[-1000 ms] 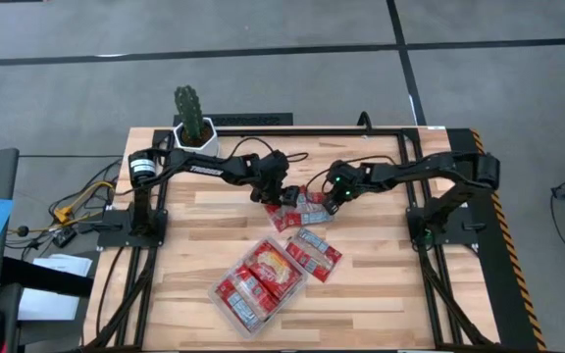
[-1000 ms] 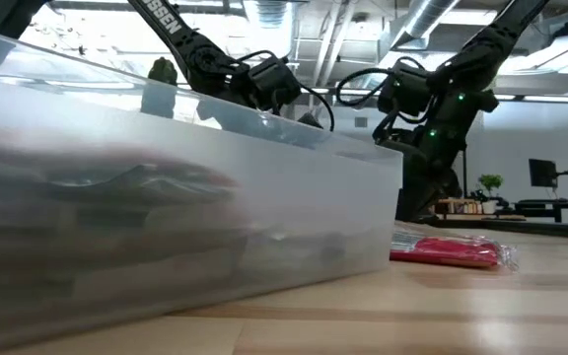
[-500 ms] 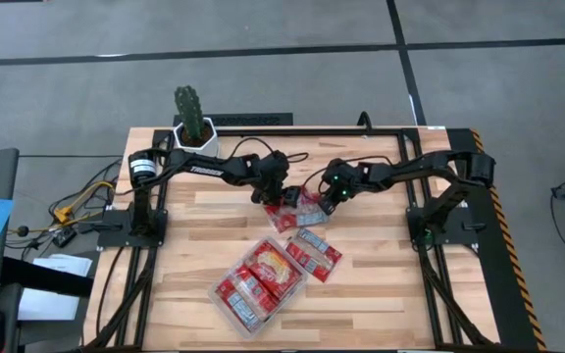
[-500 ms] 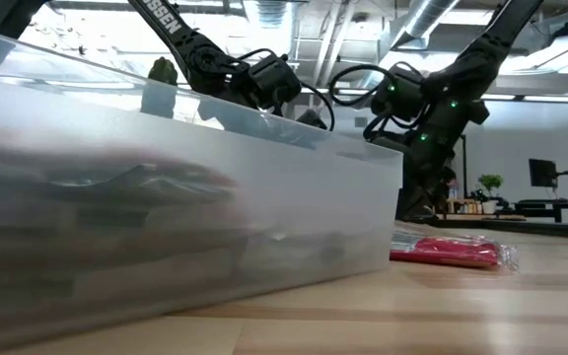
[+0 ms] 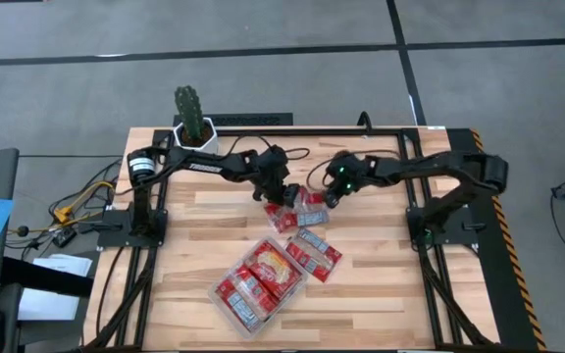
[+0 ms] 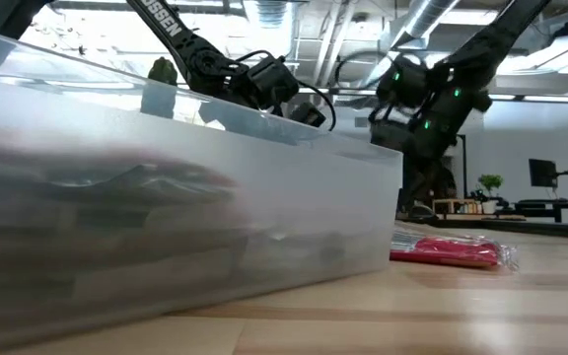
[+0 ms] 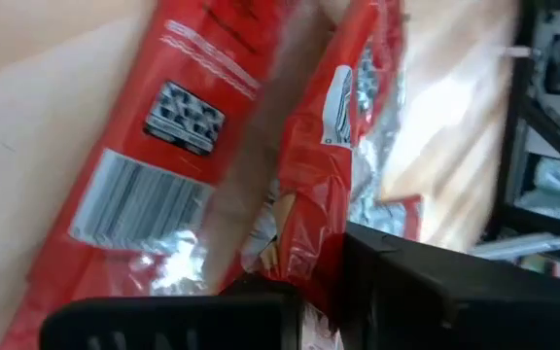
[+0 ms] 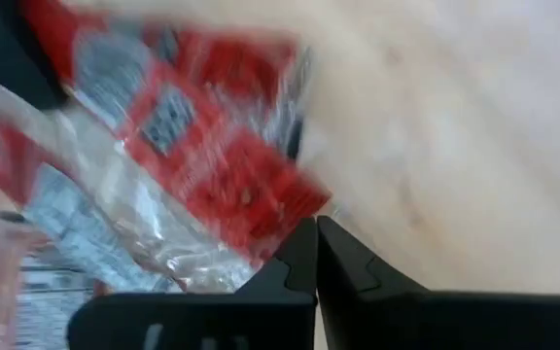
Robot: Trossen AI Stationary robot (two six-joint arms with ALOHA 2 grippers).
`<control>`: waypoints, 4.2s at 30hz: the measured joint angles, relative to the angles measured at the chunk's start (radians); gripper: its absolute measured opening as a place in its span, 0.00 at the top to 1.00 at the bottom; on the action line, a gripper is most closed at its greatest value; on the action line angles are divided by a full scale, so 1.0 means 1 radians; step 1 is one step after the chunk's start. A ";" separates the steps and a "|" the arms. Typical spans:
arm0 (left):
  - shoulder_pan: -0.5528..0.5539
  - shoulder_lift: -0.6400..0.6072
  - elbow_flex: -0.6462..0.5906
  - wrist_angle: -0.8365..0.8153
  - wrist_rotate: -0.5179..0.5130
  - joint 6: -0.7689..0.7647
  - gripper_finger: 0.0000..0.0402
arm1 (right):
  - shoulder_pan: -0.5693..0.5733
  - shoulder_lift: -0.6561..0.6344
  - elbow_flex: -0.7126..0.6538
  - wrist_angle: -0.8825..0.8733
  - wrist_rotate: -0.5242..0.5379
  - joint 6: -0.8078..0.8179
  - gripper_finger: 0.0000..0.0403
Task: Sort popcorn bags into baskets
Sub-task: Put the red popcorn bag into the transparent bin
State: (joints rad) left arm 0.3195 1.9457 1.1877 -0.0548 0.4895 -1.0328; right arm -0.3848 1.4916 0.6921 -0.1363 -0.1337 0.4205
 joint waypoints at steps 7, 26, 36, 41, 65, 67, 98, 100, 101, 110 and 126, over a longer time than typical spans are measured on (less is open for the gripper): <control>0.038 -0.056 0.002 -0.003 0.158 0.056 0.98 | -0.091 -0.231 0.005 -0.112 0.003 -0.038 0.92; -0.172 -0.276 0.159 -0.601 0.435 0.653 0.99 | -0.180 -0.431 0.004 -0.305 0.058 -0.116 0.91; -0.223 -0.179 0.152 -0.713 0.282 0.822 0.99 | -0.179 -0.396 0.004 -0.291 0.056 -0.123 0.94; -0.239 -0.138 0.151 -0.721 0.292 0.856 0.99 | -0.178 -0.391 0.004 -0.308 0.056 -0.123 0.95; -0.235 -0.108 0.152 -0.562 0.265 0.798 0.67 | -0.179 -0.391 0.004 -0.297 0.056 -0.145 0.94; -0.236 -0.108 0.152 -0.552 0.265 0.779 0.60 | -0.179 -0.391 0.004 -0.297 0.056 -0.145 0.93; -0.130 -0.110 0.289 -0.858 0.311 0.758 0.34 | -0.179 -0.391 0.004 -0.295 0.074 -0.158 0.92; -0.118 -0.110 0.302 -0.879 0.273 0.783 0.34 | -0.179 -0.391 0.004 -0.287 0.079 -0.158 0.92; -0.111 -0.110 0.305 -0.878 0.251 0.788 0.34 | -0.179 -0.391 0.004 -0.281 0.079 -0.156 0.92; -0.008 -0.110 0.263 -0.829 0.045 0.740 0.34 | -0.179 -0.391 -0.039 -0.236 0.080 -0.016 0.90; 0.051 -0.110 0.020 -0.395 0.024 0.482 0.34 | -0.069 -0.350 -0.168 0.000 0.160 0.090 0.94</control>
State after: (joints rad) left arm 0.3707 1.8359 1.2081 -0.4499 0.5132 -0.5505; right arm -0.4538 1.1415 0.5243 -0.1364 0.0265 0.5106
